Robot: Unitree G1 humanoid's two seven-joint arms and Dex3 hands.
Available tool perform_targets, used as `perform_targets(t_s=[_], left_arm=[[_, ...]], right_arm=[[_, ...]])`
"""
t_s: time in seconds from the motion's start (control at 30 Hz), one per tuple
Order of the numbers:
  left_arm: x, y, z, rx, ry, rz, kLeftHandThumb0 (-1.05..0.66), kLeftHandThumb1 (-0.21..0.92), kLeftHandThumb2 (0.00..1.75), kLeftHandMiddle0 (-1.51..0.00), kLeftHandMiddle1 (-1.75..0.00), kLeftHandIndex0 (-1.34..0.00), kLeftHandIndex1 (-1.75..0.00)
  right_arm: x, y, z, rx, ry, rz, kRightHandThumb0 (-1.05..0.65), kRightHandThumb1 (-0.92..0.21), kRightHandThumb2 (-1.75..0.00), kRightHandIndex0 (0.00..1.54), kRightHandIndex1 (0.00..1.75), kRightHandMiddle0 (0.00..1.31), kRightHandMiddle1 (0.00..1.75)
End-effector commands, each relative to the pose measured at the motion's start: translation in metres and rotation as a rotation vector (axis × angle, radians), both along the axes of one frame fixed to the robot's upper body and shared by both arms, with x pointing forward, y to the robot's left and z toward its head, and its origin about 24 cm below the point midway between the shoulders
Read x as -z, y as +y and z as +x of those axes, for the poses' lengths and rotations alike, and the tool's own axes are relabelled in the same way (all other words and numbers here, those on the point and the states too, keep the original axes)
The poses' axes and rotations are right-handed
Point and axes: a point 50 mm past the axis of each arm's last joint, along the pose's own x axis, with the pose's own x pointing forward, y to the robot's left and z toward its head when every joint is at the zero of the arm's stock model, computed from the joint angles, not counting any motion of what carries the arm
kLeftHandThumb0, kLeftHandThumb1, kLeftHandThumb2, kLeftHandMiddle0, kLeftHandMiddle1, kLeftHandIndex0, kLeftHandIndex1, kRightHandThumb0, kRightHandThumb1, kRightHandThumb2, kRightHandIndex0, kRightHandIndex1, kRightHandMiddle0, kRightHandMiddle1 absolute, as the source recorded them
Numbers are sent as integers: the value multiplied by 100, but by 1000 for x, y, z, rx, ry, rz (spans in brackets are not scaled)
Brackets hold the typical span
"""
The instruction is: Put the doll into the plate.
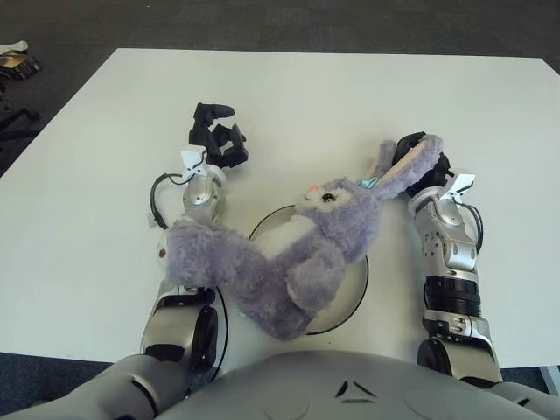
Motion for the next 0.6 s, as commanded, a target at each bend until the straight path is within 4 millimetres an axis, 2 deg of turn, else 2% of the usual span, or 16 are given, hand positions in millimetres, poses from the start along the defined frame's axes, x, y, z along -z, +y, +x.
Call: perform_targets(t_s=[0.0, 0.57], left_arm=[[4, 2, -3, 9, 16, 0, -1, 34, 130, -62, -173, -33, -175], [6, 0, -5, 31, 30, -9, -1, 35, 127, -63, -168, -34, -175]], right_arm=[[18, -3, -4, 43, 110, -11, -45, -44, -117, 107, 175, 52, 175], [33, -5, -2, 126, 96, -77, -47, -38, -124, 114, 175, 57, 175]])
